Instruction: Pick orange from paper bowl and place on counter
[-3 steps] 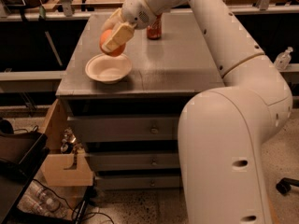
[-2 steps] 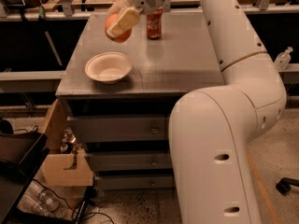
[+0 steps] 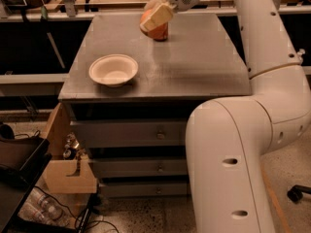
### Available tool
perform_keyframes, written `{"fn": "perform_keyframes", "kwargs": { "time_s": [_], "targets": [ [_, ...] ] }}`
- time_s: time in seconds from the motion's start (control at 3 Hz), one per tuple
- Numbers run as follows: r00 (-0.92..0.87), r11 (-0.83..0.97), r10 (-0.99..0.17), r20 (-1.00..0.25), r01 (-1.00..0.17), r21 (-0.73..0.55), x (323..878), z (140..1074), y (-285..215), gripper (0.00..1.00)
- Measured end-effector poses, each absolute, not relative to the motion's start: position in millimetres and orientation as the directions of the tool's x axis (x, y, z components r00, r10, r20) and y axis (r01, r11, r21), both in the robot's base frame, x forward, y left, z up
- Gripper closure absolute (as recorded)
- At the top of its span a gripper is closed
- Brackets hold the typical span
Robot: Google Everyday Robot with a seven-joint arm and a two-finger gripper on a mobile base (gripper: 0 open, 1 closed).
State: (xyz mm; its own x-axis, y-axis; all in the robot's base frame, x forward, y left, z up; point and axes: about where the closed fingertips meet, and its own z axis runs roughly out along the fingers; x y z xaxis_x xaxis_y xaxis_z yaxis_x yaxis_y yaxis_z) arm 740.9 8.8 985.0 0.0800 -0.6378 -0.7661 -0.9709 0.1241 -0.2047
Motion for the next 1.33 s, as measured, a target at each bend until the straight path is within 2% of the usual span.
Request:
{"fn": "perform_keyframes", "kwargs": {
  "time_s": [0.67,1.0,1.33],
  "targets": [
    [-0.124,0.282,-0.644,-0.755,-0.956,-0.083,758.4,925.5,-60.5,1.0],
    [-0.182,0.279,-0.576,-0.797,-0.96,0.018,751.4,883.9,-62.4,1.0],
    [-0.185,0.222,-0.518,-0.835,-0.972,0.078,738.3,858.9,-42.5,0.83]
  ]
}}
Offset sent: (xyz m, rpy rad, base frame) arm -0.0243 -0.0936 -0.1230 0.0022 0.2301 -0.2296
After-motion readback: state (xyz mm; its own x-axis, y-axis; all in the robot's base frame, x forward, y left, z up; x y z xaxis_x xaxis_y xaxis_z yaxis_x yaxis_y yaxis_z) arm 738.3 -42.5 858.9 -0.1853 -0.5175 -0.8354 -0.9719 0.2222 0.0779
